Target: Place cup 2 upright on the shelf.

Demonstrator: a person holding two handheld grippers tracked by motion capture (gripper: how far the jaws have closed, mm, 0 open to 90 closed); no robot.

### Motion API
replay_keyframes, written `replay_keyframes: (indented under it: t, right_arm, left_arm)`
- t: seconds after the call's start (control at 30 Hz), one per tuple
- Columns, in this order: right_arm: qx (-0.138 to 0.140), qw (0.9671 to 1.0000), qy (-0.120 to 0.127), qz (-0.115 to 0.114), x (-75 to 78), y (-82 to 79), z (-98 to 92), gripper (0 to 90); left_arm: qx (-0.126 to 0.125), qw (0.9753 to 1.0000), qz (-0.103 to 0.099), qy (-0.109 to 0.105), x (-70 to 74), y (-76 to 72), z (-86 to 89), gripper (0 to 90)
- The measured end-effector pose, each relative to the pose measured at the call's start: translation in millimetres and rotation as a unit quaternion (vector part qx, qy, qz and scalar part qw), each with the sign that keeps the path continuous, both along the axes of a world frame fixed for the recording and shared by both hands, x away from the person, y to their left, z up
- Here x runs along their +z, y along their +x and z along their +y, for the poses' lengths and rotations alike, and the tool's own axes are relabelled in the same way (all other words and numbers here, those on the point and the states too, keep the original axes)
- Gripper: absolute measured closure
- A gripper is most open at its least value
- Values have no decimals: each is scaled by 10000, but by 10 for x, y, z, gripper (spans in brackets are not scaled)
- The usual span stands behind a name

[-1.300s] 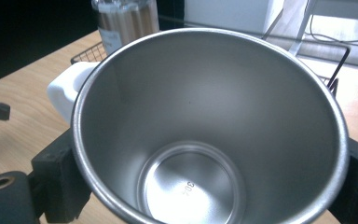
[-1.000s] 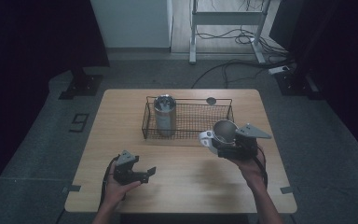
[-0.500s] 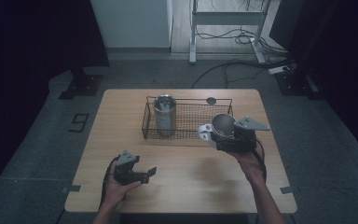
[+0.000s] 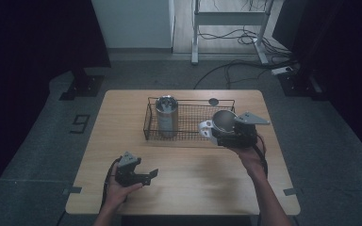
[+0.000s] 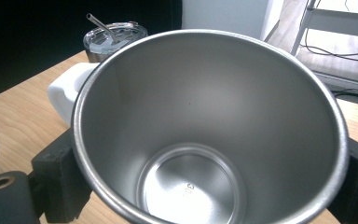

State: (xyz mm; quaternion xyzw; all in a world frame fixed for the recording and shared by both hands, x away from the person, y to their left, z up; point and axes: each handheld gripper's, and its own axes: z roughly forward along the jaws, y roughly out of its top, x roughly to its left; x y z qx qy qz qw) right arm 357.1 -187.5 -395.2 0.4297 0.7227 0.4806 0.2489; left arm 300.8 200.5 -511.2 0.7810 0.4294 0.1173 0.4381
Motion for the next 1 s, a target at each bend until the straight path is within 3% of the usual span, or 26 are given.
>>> replay_keyframes:
  t: [0.37,1.0]
  right_arm:
    - [-23,10000,-33,-57,70,78,-9,75]
    - [-106,9998,-110,115,107,389,24,75]
  left_arm:
    - [3,10000,13,10,-8,1,-6,84]
    - [51,10000,-13,-25,2,-14,1,83]
